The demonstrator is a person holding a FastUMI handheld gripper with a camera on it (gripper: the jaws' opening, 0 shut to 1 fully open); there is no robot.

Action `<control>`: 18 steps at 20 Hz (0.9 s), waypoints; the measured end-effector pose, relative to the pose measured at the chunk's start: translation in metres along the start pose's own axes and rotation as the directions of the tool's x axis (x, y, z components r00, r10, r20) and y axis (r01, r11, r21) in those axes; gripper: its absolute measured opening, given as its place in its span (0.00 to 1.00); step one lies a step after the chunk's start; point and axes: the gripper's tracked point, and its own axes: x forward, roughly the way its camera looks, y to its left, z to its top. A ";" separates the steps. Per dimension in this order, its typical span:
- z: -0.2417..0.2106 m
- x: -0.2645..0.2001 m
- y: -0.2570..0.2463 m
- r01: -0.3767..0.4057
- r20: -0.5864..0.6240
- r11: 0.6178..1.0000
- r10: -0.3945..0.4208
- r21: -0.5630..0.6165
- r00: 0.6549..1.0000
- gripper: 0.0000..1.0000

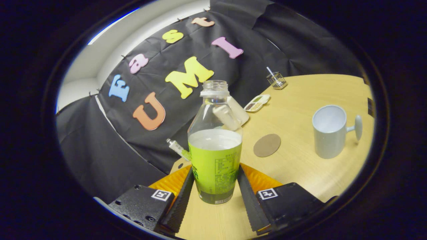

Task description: Take the bottle from table, then pour the juice into the cup, finally place the bottle on the coaster

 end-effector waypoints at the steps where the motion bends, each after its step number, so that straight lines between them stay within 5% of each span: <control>1: 0.002 0.002 0.000 -0.016 0.002 0.999 0.016 0.045 1.000 0.80; 8: 0.009 0.009 -0.006 -0.096 0.050 0.935 0.085 0.341 0.995 0.79; 18: 0.030 0.007 -0.013 -0.244 0.192 0.762 0.159 0.600 0.968 0.79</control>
